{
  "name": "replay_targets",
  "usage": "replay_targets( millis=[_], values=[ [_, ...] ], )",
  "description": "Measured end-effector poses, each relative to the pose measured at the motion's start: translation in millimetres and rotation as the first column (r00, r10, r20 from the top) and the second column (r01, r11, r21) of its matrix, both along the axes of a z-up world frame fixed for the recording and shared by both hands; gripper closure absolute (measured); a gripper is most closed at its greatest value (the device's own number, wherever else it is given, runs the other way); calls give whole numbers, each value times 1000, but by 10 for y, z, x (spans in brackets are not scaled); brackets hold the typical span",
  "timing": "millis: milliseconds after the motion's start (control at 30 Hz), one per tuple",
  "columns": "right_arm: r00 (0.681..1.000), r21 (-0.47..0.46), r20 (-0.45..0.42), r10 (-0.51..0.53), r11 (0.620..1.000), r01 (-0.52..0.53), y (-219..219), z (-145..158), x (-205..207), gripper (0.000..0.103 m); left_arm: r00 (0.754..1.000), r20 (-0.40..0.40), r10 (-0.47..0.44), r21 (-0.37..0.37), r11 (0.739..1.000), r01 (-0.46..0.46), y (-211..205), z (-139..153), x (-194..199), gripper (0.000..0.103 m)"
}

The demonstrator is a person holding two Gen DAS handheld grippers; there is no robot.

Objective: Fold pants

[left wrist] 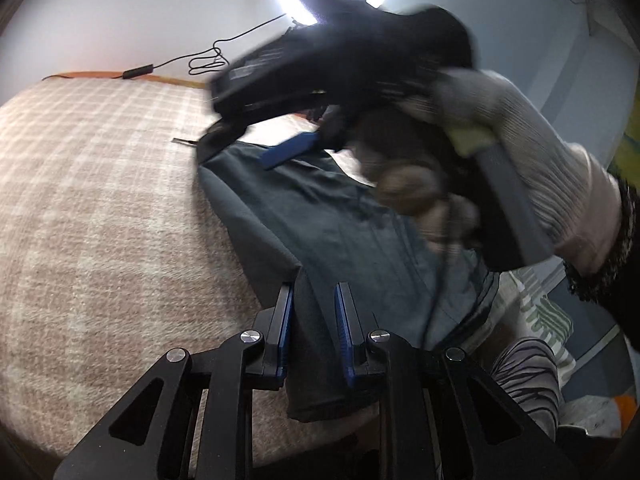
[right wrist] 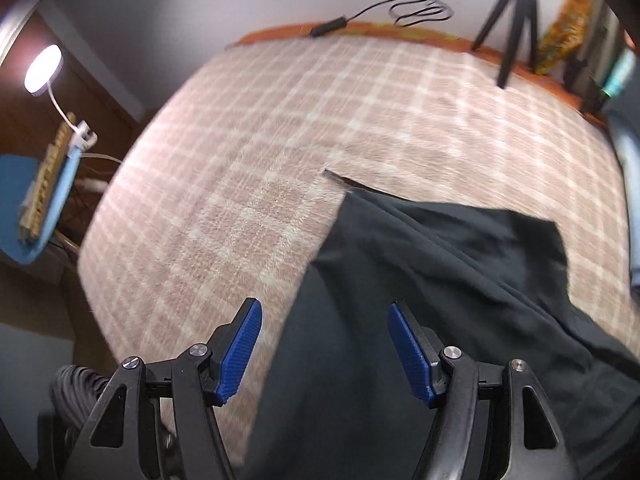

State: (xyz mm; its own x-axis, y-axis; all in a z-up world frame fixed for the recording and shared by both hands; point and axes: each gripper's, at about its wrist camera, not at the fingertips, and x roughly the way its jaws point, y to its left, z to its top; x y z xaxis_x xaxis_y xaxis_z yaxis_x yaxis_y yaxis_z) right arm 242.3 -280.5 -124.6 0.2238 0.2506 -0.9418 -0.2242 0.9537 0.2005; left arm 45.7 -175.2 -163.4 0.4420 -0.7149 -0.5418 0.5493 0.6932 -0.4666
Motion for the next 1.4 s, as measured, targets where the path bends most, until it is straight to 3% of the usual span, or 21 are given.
replay_targets(
  millis=[200,300,433,467,500,533,667,767,833,933,1100,1400],
  values=[
    [998,-170,-62,34,984,-44,323,-267,161,37,1000,8,-10,16,1000,9,-46,-25,16,85],
    [996,-233,-63,68,969,-81,422,-346,152,49,1000,12,-12,23,1000,12,-37,-20,-8,85],
    [994,-235,-45,101,966,-109,418,-328,135,85,999,31,18,69,997,-20,-19,-31,-33,81],
    [995,-217,-46,93,971,-101,373,-325,138,87,999,28,31,85,996,-33,-14,-37,-25,75],
    [995,-197,-45,84,976,-91,326,-320,133,90,998,17,54,104,993,-55,-7,-48,-8,59],
    [996,-176,-42,75,981,-81,265,-309,130,94,998,9,69,107,992,-70,8,-59,7,53],
    [999,-106,-9,41,993,-41,101,-255,49,101,997,-40,71,94,993,-67,45,-127,66,53],
    [1000,-49,13,12,999,-11,-72,-169,-20,102,996,-59,61,93,994,-55,30,-172,89,62],
    [1000,-13,27,-9,1000,9,-190,-121,-37,103,997,-73,30,54,998,-26,-7,-164,98,91],
    [997,52,56,-43,998,40,-360,20,-50,103,1000,-23,0,35,999,1,-88,-34,55,98],
    [989,139,109,-98,987,82,-731,344,-266,103,998,11,-56,-21,998,56,-263,203,19,99],
    [965,181,173,-199,969,168,-1514,621,-394,103,984,28,-174,-69,982,176,-865,425,16,99]
  ],
)
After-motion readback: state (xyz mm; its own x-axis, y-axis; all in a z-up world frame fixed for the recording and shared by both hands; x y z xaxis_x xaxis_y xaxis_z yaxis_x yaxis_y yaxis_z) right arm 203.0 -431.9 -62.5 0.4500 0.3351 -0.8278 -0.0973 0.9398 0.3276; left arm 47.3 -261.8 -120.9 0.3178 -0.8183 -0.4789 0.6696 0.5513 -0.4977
